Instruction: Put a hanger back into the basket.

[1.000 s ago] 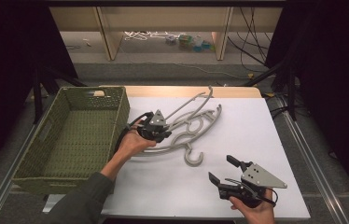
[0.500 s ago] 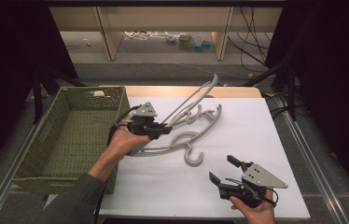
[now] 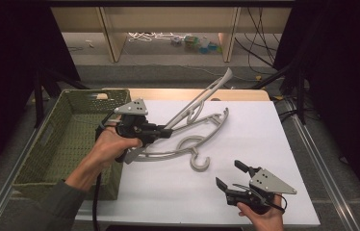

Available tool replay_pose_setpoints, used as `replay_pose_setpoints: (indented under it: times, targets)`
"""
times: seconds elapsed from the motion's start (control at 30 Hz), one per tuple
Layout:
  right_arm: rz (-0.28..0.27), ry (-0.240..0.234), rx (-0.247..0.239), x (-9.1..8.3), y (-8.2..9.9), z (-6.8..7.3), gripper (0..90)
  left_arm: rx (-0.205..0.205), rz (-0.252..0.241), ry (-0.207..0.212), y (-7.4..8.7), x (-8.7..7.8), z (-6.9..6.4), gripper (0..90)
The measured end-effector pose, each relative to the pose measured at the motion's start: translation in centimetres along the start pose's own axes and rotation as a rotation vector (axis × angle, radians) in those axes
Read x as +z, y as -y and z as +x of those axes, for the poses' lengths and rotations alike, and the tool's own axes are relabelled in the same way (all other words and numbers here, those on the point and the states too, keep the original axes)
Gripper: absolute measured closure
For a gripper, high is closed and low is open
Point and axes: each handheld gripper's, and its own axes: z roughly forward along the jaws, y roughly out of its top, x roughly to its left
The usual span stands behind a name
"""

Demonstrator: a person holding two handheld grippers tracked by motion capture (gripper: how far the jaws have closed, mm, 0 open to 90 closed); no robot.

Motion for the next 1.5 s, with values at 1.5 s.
replay_pose_setpoints:
  times: [1.5]
  targets:
    - [0.002,0.006,0.011,0.4,0.2,0.0,15.5,-0.018,0.056,-0.298,5.5,-12.9,4.3,81.9]
